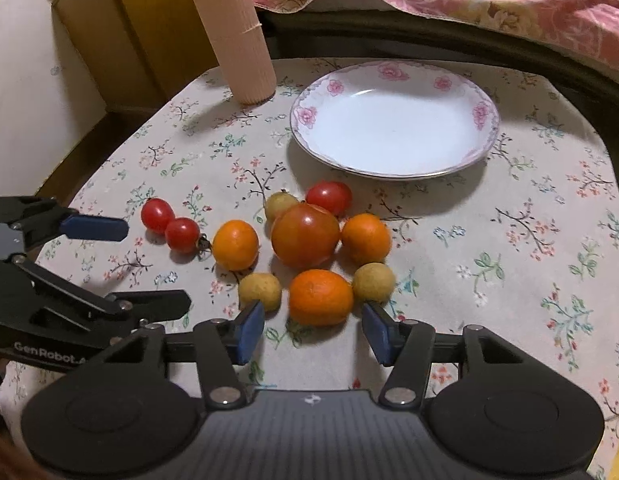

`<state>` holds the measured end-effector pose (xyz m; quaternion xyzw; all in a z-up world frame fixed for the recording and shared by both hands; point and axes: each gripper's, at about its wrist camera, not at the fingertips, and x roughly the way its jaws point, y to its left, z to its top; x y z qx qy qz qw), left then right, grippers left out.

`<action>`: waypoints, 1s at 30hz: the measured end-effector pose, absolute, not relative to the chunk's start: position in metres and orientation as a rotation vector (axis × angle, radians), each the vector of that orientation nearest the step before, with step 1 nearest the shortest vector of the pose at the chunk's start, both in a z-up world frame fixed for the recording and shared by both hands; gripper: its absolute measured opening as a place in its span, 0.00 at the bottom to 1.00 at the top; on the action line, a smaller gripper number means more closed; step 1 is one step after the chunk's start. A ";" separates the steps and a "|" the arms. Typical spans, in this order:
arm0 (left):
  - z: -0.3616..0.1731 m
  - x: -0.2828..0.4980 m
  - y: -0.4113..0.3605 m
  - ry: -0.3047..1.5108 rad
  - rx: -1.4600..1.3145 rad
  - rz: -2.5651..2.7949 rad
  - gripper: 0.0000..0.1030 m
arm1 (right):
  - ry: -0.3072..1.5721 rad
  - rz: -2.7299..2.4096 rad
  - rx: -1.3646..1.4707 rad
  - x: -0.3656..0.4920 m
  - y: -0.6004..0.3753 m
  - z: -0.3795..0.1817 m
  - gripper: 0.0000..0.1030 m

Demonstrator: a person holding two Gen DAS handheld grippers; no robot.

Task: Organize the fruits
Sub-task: 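Grasp a red cherry tomato with the left gripper while the right grasps a small tangerine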

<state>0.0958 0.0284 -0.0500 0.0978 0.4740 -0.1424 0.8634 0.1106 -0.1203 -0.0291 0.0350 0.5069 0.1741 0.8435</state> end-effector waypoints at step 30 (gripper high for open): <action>-0.050 0.127 0.063 0.966 0.228 -0.342 0.82 | 1.117 0.417 0.131 0.104 -0.127 -0.027 0.34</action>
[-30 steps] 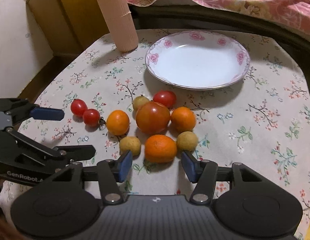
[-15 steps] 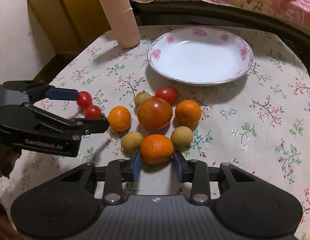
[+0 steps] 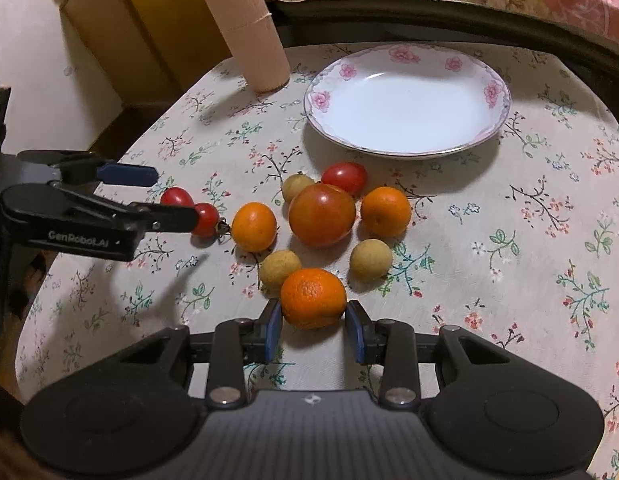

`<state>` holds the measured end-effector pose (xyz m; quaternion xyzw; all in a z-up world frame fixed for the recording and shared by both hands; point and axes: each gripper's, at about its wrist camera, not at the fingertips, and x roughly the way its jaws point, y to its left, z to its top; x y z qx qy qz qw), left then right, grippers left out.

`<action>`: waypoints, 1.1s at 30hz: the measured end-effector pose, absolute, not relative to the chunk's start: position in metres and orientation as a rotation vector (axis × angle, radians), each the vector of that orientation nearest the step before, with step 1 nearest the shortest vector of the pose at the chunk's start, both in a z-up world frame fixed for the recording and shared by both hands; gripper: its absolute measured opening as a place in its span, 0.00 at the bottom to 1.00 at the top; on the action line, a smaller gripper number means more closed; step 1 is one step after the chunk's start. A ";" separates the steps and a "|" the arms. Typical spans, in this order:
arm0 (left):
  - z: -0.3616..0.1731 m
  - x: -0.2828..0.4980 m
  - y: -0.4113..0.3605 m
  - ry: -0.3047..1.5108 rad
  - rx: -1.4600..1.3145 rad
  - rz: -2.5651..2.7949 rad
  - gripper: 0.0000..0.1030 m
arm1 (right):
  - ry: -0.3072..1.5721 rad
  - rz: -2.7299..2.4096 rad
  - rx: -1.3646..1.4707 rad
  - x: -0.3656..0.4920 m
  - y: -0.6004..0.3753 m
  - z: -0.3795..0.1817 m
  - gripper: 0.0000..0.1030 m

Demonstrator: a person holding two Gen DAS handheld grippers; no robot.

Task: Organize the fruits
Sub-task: 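Grasp a red cherry tomato with the left gripper while the right grasps a small tangerine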

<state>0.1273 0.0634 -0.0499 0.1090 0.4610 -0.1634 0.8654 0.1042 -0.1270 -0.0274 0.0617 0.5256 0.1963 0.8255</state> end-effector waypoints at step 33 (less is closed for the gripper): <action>-0.076 0.157 0.076 1.058 0.309 -0.446 0.85 | 1.137 0.435 0.150 0.104 -0.124 -0.031 0.34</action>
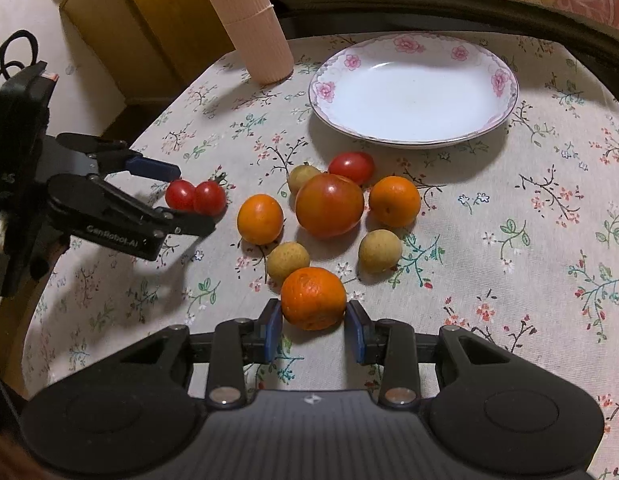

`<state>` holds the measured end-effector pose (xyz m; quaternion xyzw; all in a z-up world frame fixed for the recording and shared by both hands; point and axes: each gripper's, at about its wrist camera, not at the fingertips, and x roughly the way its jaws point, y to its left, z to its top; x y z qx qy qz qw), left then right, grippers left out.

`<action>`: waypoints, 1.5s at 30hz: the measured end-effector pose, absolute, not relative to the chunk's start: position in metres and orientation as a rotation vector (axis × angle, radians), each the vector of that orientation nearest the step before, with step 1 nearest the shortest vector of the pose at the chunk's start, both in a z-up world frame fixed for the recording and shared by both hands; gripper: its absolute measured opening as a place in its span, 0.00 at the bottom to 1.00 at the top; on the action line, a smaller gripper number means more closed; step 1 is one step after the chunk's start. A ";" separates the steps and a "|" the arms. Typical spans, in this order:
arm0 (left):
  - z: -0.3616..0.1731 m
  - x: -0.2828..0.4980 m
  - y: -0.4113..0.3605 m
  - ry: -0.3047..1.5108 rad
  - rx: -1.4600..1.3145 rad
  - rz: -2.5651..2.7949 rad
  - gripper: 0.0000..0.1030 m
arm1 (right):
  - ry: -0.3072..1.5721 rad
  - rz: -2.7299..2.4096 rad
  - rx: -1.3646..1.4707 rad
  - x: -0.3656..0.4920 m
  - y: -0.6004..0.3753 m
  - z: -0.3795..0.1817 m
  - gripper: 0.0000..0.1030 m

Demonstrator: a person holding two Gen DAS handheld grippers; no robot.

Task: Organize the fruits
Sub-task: 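Carry the tomato in the left gripper toward the plate while the right carries the tangerine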

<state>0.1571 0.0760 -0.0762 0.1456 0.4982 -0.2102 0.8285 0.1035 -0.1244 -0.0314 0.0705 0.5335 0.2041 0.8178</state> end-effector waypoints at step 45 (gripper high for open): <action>-0.069 0.087 0.027 0.996 0.300 -0.204 0.57 | 1.102 0.489 0.046 0.095 -0.119 -0.031 0.37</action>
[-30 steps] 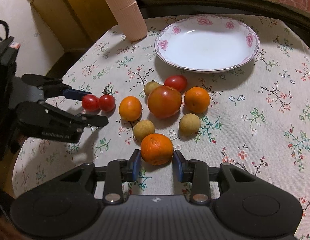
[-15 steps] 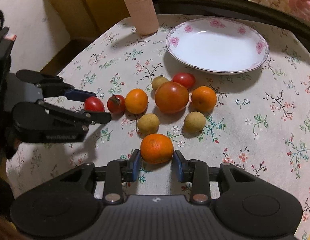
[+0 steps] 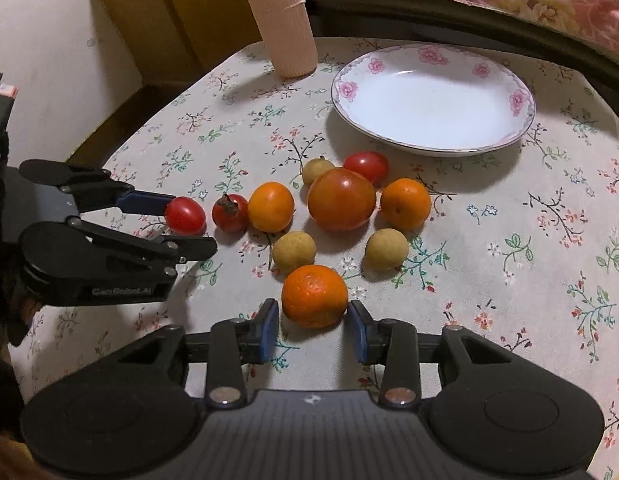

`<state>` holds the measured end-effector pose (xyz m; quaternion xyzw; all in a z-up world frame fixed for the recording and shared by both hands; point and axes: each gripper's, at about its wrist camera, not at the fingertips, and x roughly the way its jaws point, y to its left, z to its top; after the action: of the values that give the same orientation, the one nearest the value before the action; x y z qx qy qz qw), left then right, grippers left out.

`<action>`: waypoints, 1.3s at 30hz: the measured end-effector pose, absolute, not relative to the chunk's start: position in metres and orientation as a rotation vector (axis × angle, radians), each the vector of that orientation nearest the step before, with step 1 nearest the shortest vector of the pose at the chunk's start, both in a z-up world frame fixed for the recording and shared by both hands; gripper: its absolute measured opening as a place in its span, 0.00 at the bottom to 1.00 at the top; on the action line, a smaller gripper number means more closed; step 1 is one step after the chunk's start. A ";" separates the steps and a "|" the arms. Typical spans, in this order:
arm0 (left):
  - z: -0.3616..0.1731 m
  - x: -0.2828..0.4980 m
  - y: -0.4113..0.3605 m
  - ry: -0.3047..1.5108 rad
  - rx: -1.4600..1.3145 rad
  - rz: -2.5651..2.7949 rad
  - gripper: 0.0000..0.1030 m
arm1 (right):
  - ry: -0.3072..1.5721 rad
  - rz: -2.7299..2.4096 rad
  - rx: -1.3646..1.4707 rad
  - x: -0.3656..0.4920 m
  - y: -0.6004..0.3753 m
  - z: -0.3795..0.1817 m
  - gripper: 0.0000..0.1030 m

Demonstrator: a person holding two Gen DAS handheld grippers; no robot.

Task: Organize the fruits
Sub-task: 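Carry the tomato in the left gripper toward the plate while the right carries the tangerine, then open both grippers to drop the tomato and tangerine onto the white plate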

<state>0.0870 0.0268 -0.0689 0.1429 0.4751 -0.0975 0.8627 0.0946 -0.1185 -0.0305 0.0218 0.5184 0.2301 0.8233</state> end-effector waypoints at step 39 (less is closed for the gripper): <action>-0.019 0.172 -0.027 0.911 0.119 -0.330 0.41 | 1.012 0.365 0.060 0.163 -0.148 0.004 0.33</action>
<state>0.1723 -0.0271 -0.0192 0.0571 0.4378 -0.1584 0.8831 0.1632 -0.1481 0.0035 0.0287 0.4820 0.1736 0.8583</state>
